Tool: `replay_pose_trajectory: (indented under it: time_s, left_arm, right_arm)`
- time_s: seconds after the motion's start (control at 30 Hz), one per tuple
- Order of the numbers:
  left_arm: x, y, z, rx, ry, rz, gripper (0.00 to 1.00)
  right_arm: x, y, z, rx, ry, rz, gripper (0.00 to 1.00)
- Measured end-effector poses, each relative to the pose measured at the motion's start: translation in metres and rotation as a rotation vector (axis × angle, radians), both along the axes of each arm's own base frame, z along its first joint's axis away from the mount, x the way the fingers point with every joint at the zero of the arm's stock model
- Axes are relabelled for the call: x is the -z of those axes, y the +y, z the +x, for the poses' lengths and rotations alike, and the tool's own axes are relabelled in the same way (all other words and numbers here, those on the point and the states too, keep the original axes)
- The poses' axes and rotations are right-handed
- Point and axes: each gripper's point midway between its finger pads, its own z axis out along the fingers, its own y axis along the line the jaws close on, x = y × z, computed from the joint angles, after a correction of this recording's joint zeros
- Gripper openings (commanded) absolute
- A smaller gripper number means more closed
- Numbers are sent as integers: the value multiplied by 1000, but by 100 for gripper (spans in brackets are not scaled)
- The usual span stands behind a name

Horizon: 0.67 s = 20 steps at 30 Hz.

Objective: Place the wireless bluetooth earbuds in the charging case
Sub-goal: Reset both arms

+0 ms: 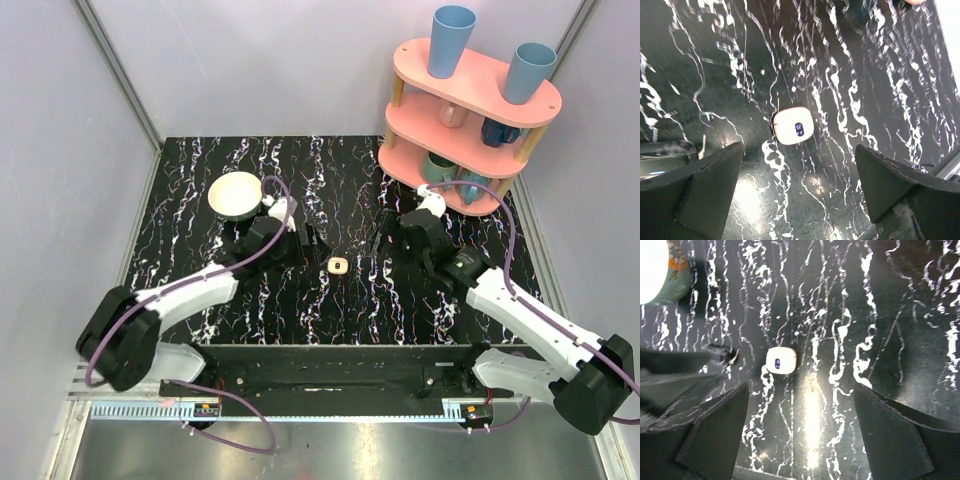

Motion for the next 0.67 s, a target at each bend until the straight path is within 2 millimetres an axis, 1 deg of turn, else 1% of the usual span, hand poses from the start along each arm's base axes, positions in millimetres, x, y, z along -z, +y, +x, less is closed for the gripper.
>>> replay_pose_trajectory:
  time_s: [0.13,0.23,0.3,0.4,0.47,0.53,0.6,0.67]
  left_arm:
    - [-52,16,0,-19,-122,20,99]
    - [-94,35,0,-82,-225,20,99]
    - [-120,50,0,-134,-289,29,99]
    - [-150,73,0,-216,-377,41,99]
    - [-163,87,-2,-265,-420,49,99]
    - [-172,98,-3,-305,-451,53,99]
    - [-175,107,-4,-339,-462,67,99]
    - [-172,114,-4,-368,-457,90,99]
  right_arm:
    - [4,-22,13,47,-7,-45,97]
    - [11,-44,26,82,-2,-93,99]
    - [20,-59,35,105,13,-120,100]
    - [35,-79,45,134,44,-150,100]
    - [47,-89,48,144,69,-165,99]
    - [55,-94,47,143,83,-176,100]
    - [61,-96,47,140,82,-183,100]
    - [64,-96,47,135,73,-186,100]
